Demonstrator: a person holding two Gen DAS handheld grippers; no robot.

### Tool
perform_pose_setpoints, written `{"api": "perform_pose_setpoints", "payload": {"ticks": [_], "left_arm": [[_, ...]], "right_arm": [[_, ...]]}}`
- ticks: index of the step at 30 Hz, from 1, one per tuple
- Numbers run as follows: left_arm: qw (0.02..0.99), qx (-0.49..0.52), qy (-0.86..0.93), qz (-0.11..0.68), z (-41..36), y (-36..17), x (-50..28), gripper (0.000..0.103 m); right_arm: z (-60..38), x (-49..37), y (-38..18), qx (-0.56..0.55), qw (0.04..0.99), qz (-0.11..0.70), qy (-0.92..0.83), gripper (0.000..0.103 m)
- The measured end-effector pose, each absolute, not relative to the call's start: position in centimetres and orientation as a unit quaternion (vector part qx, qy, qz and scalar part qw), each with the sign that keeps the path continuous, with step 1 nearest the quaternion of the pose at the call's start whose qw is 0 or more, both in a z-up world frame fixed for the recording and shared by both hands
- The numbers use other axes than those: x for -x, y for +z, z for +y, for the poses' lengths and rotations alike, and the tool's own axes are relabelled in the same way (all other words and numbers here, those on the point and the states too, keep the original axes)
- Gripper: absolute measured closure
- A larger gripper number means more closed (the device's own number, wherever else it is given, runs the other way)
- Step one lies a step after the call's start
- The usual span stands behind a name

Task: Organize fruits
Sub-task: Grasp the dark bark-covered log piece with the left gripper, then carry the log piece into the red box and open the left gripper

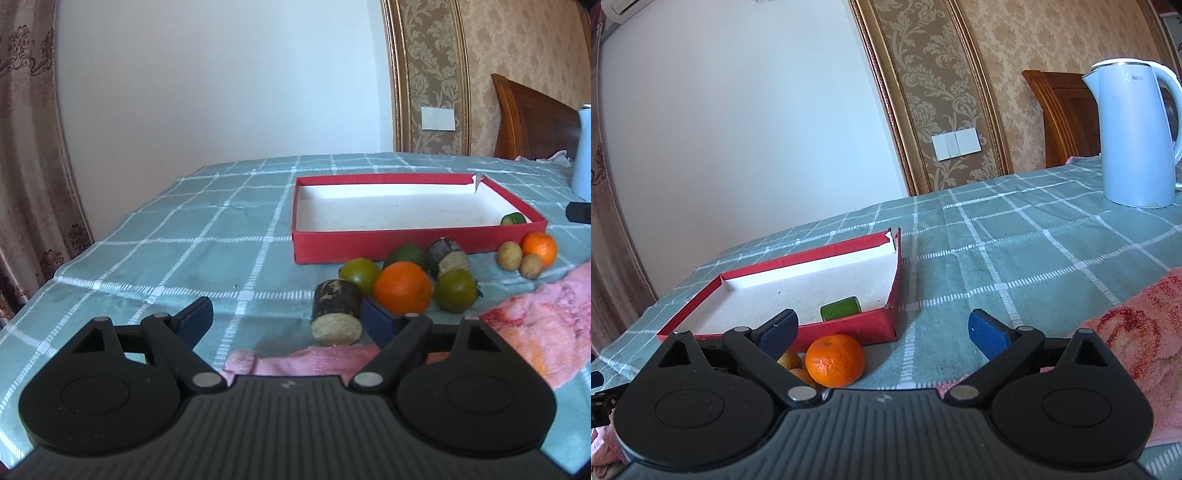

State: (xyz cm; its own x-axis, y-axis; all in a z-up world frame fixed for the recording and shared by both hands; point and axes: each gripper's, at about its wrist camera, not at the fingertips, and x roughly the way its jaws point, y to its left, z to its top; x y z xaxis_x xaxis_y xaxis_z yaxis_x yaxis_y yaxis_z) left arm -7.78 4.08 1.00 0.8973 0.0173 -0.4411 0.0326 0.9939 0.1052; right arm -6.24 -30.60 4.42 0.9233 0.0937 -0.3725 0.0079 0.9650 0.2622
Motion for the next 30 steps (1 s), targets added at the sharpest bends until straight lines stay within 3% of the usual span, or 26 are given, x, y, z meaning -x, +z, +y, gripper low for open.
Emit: {"api": "perform_pose_setpoints", "payload": {"ticks": [6, 11, 16, 30], "left_arm": [[0.966, -0.082, -0.028, 0.243, 3.1, 0.4, 6.5, 0.027], [0.961, -0.082, -0.045, 0.26, 2.6, -0.2, 5.7, 0.054], [0.959, -0.062, -0.067, 0.268, 2.7, -0.3, 5.6, 0.073], [0.975, -0.061, -0.052, 0.207, 2.0, 4.0, 5.7, 0.073]], "right_arm": [[-30.7, 6.3, 4.4, -0.132, 0.972, 0.196, 0.019, 0.003], [-30.7, 6.1, 4.3, -0.132, 0.971, 0.2, 0.02, 0.003], [-30.7, 6.0, 4.2, -0.136, 0.969, 0.206, 0.019, 0.003], [-30.7, 5.9, 4.2, -0.137, 0.969, 0.205, 0.019, 0.003]]}}
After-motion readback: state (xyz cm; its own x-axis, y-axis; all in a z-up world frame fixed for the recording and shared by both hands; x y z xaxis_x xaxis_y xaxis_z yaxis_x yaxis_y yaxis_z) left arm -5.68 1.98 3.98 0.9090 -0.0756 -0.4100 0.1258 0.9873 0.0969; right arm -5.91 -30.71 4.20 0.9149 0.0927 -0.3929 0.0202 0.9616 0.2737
